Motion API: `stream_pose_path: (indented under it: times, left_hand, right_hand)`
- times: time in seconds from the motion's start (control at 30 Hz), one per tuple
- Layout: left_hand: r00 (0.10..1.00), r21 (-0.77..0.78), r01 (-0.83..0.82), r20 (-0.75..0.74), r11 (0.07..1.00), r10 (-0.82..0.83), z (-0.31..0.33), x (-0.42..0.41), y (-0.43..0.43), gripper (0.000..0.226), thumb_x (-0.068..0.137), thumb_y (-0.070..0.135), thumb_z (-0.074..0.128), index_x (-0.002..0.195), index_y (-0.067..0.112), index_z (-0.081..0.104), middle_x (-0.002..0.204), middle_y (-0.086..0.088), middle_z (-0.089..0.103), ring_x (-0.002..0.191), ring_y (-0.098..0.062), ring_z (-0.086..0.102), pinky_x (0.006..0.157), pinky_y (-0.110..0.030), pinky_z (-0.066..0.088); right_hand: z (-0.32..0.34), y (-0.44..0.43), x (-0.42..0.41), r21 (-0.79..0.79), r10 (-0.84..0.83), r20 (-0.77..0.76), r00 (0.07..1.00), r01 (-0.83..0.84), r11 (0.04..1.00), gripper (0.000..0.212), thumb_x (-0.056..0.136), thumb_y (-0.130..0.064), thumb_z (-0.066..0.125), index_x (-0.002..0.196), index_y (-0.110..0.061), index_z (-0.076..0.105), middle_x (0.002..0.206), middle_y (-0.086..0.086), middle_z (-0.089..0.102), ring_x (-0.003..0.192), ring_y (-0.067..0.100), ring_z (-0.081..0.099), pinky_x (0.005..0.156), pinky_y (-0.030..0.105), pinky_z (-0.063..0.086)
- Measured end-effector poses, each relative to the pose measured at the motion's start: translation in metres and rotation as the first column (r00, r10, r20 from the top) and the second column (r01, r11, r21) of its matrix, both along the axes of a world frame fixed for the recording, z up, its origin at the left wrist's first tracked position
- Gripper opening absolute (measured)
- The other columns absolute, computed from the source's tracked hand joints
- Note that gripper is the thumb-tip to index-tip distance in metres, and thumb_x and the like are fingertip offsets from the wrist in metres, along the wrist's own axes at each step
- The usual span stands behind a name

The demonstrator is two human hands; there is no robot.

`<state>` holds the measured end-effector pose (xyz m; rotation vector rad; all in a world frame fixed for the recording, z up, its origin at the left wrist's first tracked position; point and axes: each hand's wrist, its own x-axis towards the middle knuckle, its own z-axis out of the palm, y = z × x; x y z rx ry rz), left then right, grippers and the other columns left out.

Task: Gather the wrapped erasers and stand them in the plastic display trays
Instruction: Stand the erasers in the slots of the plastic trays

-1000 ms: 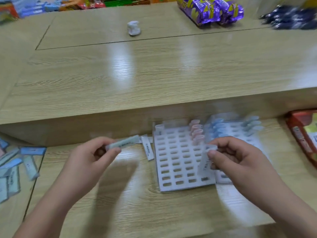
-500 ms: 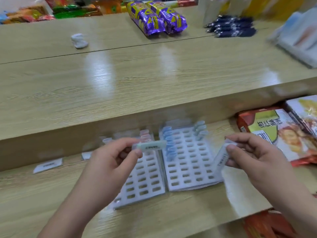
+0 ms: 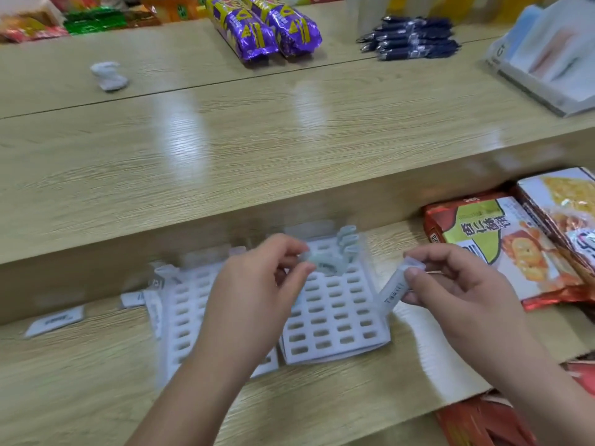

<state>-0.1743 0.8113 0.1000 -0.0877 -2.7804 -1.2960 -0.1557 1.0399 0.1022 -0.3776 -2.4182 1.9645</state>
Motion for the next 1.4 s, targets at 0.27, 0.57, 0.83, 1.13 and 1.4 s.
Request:
stream_pose_path:
  times: [0.27,0.57,0.83,1.13,1.4]
  left_hand:
    - [0.969,-0.207,0.023,-0.236,0.978,-0.073,-0.032,-0.018,0.032,0.017,0.091,0.027,0.068,0.105,0.025,0.076,0.092,0.015,0.075,0.082,-0.008,0.068,0.071,-0.032,0.058]
    - [0.919,-0.354,0.109,-0.321,0.929,-0.231,-0.044,-0.03,0.044,0.018,0.09,0.022,0.066,0.104,0.018,0.076,0.092,0.007,0.075,0.08,-0.02,0.068,0.063,-0.04,0.057]
    - [0.907,-0.443,0.177,-0.274,0.879,-0.321,-0.048,-0.031,0.051,0.033,0.082,0.02,0.079,0.11,0.022,0.061,0.07,0.007,0.067,0.064,-0.017,0.064,0.046,-0.034,0.051]
    - [0.924,-0.253,0.288,-0.178,0.924,-0.337,-0.041,-0.036,0.033,0.019,0.087,0.022,0.074,0.105,0.027,0.073,0.102,0.013,0.069,0.1,-0.011,0.058,0.087,-0.031,0.049]
    - [0.965,-0.037,-0.06,-0.259,0.998,0.048,-0.017,0.031,-0.075,0.013,0.089,0.026,0.072,0.101,0.027,0.072,0.102,0.022,0.065,0.101,0.0,0.06,0.086,-0.012,0.043]
  right_hand:
    - [-0.007,0.016,-0.005,-0.044,-0.007,-0.015,1.0,0.006,0.999,0.016,0.088,-0.007,0.067,0.092,-0.022,0.07,0.083,-0.01,0.072,0.077,0.014,0.073,0.076,0.034,0.061]
    - [-0.014,0.021,-0.007,-0.061,-0.013,0.003,1.0,0.013,0.998,0.016,0.086,-0.009,0.068,0.093,-0.023,0.07,0.085,-0.005,0.072,0.078,0.016,0.072,0.08,0.046,0.059]
    - [-0.02,0.017,-0.004,0.003,0.009,-0.054,0.998,-0.009,1.0,0.023,0.085,-0.007,0.069,0.096,-0.026,0.068,0.084,-0.006,0.074,0.076,0.012,0.072,0.075,0.036,0.058]
    - [-0.018,-0.001,0.0,-0.053,0.01,-0.074,0.997,-0.013,0.999,0.023,0.084,-0.002,0.068,0.096,-0.021,0.069,0.088,-0.001,0.074,0.075,0.013,0.072,0.07,0.023,0.058]
    - [0.0,-0.096,0.008,-0.121,0.146,-0.137,0.98,-0.163,0.979,0.023,0.082,-0.012,0.069,0.09,-0.032,0.069,0.082,-0.003,0.072,0.074,0.014,0.07,0.062,0.024,0.057]
